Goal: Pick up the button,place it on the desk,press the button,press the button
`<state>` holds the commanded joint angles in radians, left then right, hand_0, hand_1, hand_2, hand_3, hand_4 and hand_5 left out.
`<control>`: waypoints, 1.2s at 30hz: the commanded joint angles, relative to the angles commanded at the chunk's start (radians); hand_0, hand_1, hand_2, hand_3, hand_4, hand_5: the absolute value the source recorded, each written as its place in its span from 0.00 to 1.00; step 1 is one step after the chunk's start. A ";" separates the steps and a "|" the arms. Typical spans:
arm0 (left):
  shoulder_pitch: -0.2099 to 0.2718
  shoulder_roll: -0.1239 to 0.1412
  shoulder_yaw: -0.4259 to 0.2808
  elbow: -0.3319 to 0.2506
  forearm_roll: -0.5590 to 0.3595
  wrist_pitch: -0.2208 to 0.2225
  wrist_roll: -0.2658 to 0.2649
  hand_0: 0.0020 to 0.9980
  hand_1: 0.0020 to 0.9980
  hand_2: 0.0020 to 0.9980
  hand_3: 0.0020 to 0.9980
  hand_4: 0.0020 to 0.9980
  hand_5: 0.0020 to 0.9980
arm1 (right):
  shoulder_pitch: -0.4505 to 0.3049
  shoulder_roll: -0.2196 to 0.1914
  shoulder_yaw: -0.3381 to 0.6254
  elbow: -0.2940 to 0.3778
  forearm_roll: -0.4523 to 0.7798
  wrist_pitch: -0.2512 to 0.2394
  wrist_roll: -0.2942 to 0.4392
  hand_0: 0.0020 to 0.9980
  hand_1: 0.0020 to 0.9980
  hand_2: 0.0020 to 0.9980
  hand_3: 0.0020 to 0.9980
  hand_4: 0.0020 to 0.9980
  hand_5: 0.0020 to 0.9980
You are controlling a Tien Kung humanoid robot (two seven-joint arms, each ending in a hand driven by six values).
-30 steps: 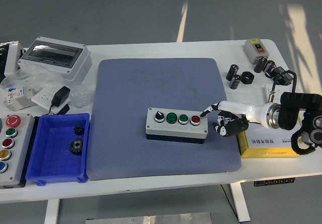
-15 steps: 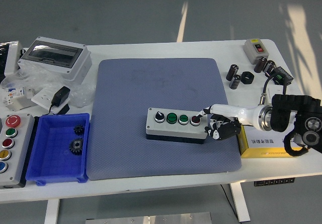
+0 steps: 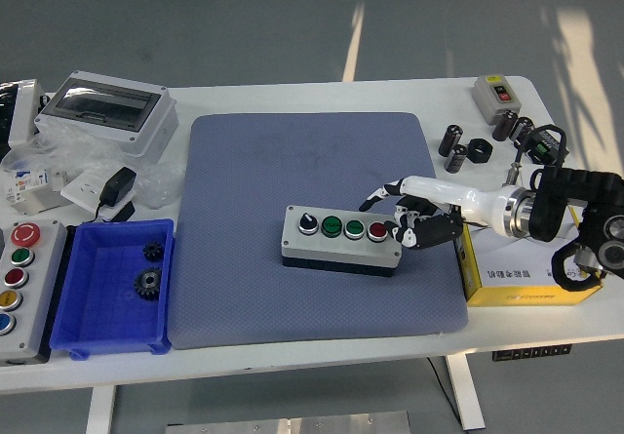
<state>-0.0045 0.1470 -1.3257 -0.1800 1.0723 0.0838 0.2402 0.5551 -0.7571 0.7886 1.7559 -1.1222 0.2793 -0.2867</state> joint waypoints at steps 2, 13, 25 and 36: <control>0.000 -0.001 0.000 0.000 0.001 0.000 0.000 0.62 0.57 0.54 0.59 0.59 0.17 | -0.030 0.000 0.044 0.002 -0.002 -0.032 0.033 0.04 0.13 0.26 0.81 0.30 0.02; 0.014 -0.014 -0.002 0.000 0.000 0.001 0.001 0.62 0.57 0.54 0.59 0.59 0.17 | -0.270 0.180 0.283 -0.147 -0.266 -0.331 0.215 0.05 0.14 0.26 0.78 0.31 0.02; 0.030 -0.028 -0.003 0.000 -0.006 0.002 0.001 0.62 0.57 0.54 0.59 0.59 0.17 | -0.361 0.396 0.449 -0.252 -0.702 -0.595 0.291 0.63 0.69 0.70 0.70 0.64 0.29; 0.027 -0.029 0.000 0.000 -0.004 0.001 0.000 0.62 0.57 0.54 0.59 0.60 0.17 | -0.361 0.435 0.450 -0.272 -0.921 -0.702 0.298 0.84 0.81 0.80 0.75 0.82 0.54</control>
<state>0.0228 0.1176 -1.3259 -0.1800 1.0688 0.0845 0.2398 0.1945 -0.3220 1.2386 1.4839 -2.0434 -0.4228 0.0115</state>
